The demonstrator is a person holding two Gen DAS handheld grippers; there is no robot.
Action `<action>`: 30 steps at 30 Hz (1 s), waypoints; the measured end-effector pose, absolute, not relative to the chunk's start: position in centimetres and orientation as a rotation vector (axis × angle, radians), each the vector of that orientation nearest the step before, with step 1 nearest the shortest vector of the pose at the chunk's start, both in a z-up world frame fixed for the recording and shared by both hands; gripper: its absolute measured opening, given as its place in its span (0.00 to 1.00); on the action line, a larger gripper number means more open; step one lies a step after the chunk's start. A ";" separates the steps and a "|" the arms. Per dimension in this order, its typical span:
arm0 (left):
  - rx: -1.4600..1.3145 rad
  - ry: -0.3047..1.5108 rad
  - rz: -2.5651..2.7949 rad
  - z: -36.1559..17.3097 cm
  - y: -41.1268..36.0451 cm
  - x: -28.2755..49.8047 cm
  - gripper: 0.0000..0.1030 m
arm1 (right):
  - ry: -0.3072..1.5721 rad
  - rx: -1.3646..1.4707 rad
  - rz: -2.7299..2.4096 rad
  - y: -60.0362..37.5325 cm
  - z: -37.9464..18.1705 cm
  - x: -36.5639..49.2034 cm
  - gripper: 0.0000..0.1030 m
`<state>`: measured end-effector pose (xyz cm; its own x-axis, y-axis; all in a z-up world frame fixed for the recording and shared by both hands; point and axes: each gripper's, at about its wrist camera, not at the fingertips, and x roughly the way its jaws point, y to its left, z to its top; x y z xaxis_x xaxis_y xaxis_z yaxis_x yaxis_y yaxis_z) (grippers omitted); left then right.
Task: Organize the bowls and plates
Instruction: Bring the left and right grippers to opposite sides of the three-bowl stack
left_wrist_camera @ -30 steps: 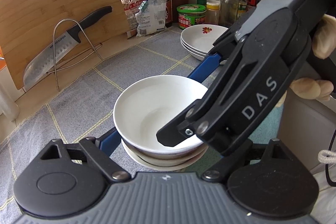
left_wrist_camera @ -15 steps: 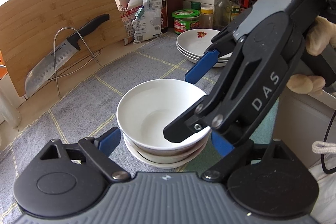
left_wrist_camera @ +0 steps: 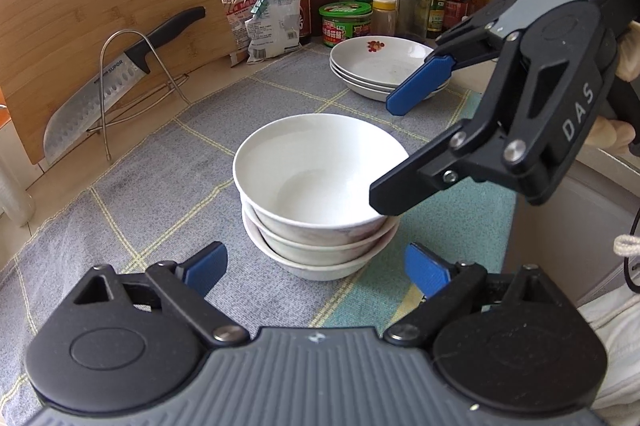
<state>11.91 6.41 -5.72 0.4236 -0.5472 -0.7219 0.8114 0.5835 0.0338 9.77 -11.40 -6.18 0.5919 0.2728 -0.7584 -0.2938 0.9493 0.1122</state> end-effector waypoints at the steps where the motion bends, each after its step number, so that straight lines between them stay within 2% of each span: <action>1: 0.409 0.740 -0.886 -6.0 6.5 12.0 0.93 | 0.879 -0.031 0.317 -11.3 -6.2 9.5 1.00; 13: 0.374 0.867 -0.814 -9.7 6.8 13.7 0.93 | 0.953 -0.135 0.296 -11.1 -9.9 8.1 1.00; 22: 0.375 0.918 -0.700 -10.3 5.1 13.4 0.92 | 0.996 -0.217 0.373 -13.0 -13.8 9.4 1.00; 30: 0.358 0.962 -0.628 -10.6 3.1 13.1 0.92 | 0.969 -0.283 0.499 -14.7 -14.9 11.0 1.00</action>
